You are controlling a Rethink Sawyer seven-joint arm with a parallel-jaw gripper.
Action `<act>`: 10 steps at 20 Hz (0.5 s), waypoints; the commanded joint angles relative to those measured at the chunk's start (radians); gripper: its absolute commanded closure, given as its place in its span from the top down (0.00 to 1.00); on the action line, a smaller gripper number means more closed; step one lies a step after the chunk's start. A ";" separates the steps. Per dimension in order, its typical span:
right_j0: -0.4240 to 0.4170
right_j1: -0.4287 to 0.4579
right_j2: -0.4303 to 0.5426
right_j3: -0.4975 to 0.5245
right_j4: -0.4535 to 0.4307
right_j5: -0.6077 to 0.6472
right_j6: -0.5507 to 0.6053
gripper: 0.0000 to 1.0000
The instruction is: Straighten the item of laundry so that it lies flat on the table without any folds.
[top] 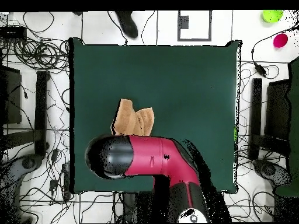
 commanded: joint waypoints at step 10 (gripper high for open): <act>-0.113 -0.048 0.024 -0.071 0.024 0.291 0.048 0.00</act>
